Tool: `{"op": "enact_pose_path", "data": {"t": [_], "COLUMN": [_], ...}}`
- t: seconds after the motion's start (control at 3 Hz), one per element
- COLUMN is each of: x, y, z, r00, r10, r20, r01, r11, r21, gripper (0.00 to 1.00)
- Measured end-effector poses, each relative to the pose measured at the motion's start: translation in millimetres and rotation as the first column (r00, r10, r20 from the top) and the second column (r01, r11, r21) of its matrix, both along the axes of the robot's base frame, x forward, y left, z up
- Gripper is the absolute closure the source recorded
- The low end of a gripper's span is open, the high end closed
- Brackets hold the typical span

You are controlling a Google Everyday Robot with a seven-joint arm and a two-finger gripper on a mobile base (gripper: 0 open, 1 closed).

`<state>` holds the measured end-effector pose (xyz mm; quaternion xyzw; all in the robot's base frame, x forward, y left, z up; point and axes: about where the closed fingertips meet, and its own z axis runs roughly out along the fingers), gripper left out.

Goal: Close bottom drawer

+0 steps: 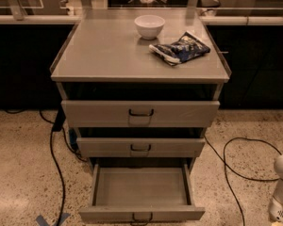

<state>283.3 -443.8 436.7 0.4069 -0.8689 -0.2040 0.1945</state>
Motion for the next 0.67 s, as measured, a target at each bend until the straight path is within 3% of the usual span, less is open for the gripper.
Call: {"op": "enact_pose_path", "data": {"t": [0.67], "x": [-8.5], "y": [0.7], "z": [-4.8], "r00": [0.9998], "r10": [-0.019], "r20": [-0.005], "r01": [0.019], "r11": [1.000], "r21": [0.001], "gripper": [0.00]}}
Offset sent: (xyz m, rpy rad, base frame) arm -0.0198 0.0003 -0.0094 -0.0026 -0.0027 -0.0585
